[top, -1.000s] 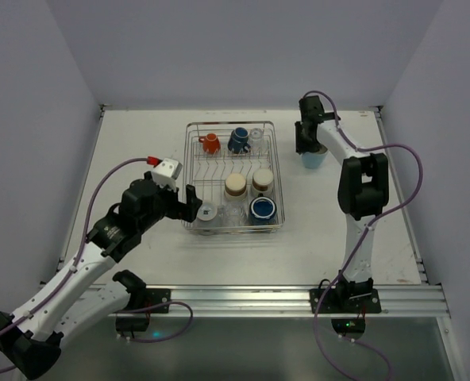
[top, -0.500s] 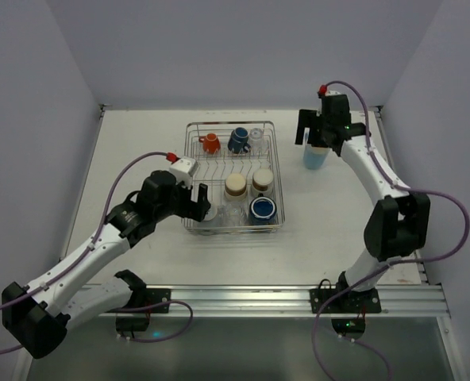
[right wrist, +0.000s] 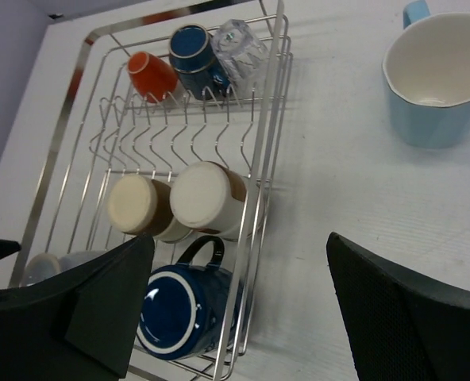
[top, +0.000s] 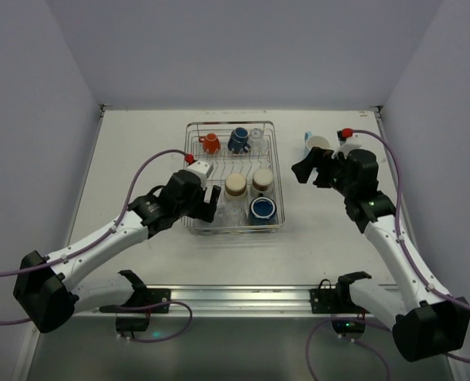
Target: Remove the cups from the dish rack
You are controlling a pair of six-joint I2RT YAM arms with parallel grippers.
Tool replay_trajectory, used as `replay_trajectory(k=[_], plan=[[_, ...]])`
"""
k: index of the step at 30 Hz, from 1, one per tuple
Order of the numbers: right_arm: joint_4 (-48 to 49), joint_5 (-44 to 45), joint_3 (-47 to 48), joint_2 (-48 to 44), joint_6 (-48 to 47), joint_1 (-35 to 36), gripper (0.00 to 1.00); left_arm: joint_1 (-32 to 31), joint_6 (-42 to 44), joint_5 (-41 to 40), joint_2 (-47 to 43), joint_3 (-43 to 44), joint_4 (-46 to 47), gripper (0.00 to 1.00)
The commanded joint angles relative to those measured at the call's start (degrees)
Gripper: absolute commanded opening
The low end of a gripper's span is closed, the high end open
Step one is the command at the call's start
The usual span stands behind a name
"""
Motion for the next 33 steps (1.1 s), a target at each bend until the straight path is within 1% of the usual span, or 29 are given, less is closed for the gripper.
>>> replay_trajectory(k=[1, 6, 13, 19, 25, 28, 29, 30, 33], plan=[[6.4, -4.6, -2.6, -4.9, 2.3, 0.2, 0.92, -0.6, -1.6, -2.9, 2.1, 2.5, -0.6, 0.94], [7.1, -5.0, -4.2, -7.1, 2.2, 0.2, 0.92, -2.5, -2.6, -2.1, 5.4, 2.6, 0.1, 0.91], [7.6, -6.6, -4.7, -5.8, 2.7, 0.4, 0.93, -2.7, -3.1, -1.7, 6.8, 2.3, 1.0, 0.90], [8.0, -7.0, -5.0, -6.1, 2.5, 0.6, 0.93, -2.7, -4.3, -4.7, 1.4, 1.6, 0.9, 0.93], [7.5, -7.0, -4.9, -5.5, 1.9, 0.9, 0.93, -2.7, -5.4, -7.3, -3.3, 1.4, 0.3, 0.92], [7.5, -6.9, -4.9, -5.5, 1.9, 0.9, 0.93, -2.7, -5.3, -4.2, -4.7, 1.1, 0.6, 0.94], [7.6, -6.8, -4.9, -5.5, 1.8, 1.0, 0.93, -2.8, -5.0, -2.4, -4.5, 1.1, 0.6, 0.95], [7.6, -6.9, -4.9, -5.2, 1.9, 1.0, 0.93, -2.8, -4.8, 1.2, -3.7, 1.1, 0.6, 0.96], [7.8, -6.9, -4.8, -4.9, 2.0, 1.2, 0.93, -4.8, -4.0, 3.2, -1.7, 0.9, 1.3, 0.98]])
